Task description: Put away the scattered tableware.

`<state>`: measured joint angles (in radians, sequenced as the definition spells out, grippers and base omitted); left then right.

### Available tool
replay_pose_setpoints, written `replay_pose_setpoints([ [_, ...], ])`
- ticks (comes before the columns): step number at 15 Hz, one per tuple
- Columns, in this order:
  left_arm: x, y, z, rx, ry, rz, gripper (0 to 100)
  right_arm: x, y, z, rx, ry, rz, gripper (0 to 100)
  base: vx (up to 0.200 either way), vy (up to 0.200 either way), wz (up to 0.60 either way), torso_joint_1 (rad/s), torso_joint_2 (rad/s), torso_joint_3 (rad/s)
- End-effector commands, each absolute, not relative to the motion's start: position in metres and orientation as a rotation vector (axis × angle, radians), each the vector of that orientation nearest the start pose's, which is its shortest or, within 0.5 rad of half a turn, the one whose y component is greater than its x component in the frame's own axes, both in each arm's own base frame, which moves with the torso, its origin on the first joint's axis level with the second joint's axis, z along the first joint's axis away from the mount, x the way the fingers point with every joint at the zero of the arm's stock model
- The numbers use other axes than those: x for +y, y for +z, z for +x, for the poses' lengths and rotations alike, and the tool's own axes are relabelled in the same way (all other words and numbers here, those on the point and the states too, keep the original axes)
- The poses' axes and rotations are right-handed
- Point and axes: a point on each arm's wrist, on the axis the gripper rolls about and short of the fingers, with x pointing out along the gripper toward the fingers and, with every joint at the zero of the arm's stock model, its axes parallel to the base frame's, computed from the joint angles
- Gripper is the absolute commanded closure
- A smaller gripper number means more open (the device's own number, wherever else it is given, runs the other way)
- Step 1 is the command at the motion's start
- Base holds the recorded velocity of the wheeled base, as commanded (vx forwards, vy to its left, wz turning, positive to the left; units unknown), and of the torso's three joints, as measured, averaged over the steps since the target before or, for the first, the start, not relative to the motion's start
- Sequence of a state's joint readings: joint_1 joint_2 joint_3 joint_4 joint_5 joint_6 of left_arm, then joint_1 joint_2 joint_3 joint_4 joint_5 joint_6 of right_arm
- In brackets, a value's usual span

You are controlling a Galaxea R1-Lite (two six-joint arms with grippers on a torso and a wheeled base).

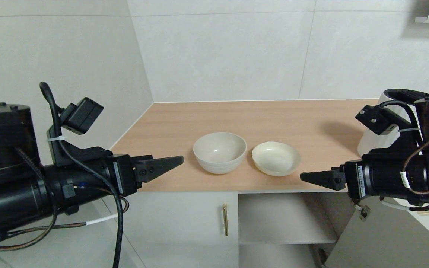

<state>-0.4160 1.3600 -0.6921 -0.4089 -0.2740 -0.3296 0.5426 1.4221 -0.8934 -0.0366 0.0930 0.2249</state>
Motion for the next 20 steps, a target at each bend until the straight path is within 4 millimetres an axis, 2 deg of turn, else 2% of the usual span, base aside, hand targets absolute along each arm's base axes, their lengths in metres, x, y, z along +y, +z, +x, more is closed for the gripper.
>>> replay_pose_setpoints([
  [1,-0.094,0.219,0.199,0.372,-0.633,-0.296,0,0.125,0.221,0.206,0.548,0.566,0.075,0,0.000,0.000,0.00,0.061,-0.12,-0.056],
  [5,-0.099,0.236,0.210,0.346,-0.639,-0.297,0,0.140,0.237,0.248,0.510,0.508,0.068,0,0.000,0.000,0.00,0.008,-0.02,-0.012],
  [7,-0.103,0.246,0.223,0.386,-0.628,-0.293,0,0.140,0.245,0.254,0.532,0.470,0.102,0,0.000,0.000,0.00,0.000,0.00,0.000],
  [10,-0.107,0.231,0.243,0.550,-0.561,-0.283,0,0.145,0.238,0.270,0.557,0.406,0.132,0,0.000,0.000,0.00,0.000,0.00,0.000],
  [12,-0.110,0.230,0.250,0.604,-0.515,-0.304,0,0.150,0.231,0.282,0.556,0.317,0.122,0,0.000,0.000,0.00,0.000,0.00,0.000],
  [15,-0.131,0.214,0.277,0.697,-0.329,-0.356,0,0.157,0.218,0.294,0.587,0.263,0.126,0,0.000,0.000,0.00,0.000,0.00,0.000],
  [18,-0.153,0.189,0.293,0.707,-0.254,-0.322,0,0.162,0.213,0.306,0.587,0.206,0.168,0,0.000,0.000,0.00,0.000,0.00,0.000],
  [20,-0.165,0.174,0.307,0.669,-0.217,-0.362,0,0.164,0.211,0.310,0.582,0.184,0.166,0,0.000,0.000,0.00,0.000,0.00,0.000],
])
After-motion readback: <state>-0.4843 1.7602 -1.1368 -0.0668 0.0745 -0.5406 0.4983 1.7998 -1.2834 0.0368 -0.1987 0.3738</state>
